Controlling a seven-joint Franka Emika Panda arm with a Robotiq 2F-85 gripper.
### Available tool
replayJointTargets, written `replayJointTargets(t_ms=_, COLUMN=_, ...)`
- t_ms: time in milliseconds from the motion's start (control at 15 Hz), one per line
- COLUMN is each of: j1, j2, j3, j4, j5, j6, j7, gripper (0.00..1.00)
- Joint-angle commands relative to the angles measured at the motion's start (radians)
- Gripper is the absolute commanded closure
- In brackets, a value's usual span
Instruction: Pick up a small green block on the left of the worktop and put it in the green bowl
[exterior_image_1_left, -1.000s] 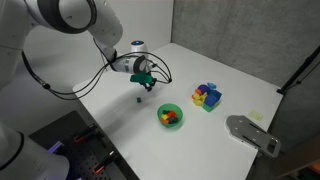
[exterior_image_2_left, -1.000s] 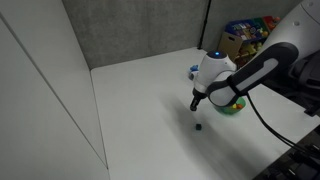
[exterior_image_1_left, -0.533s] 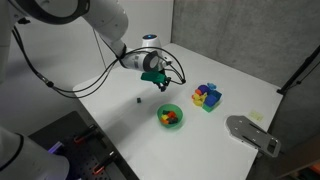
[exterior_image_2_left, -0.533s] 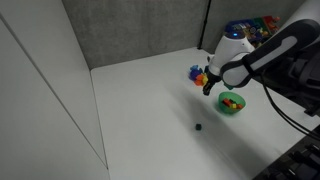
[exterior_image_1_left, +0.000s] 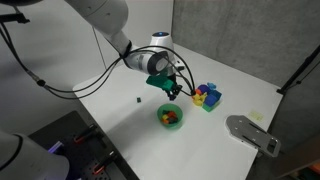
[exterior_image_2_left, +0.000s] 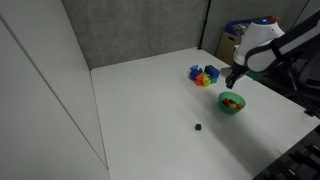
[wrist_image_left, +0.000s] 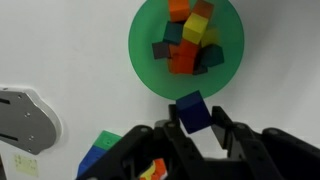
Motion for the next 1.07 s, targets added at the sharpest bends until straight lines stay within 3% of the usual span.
replayJointTargets(t_ms=0, j1=-0.025, j2=-0.088, j3=-0.008, j4=-0.085, j5=0.005, j6=-0.035, j7=0.029, gripper=0.36)
replayJointTargets(t_ms=333, j1=-0.054, j2=-0.150, j3=0.014, j4=-0.124, j5=0.040, j6=-0.095, j7=0.029, gripper=0.00)
replayJointTargets(t_ms=733, j1=-0.066, j2=-0.226, j3=0.074, j4=-0.114, j5=0.220, j6=-0.323, j7=0.034, gripper=0.00)
replayJointTargets(t_ms=1000, j1=-0.053, j2=-0.291, j3=0.083, j4=-0.121, j5=0.262, j6=-0.450, j7=0.045, gripper=0.00)
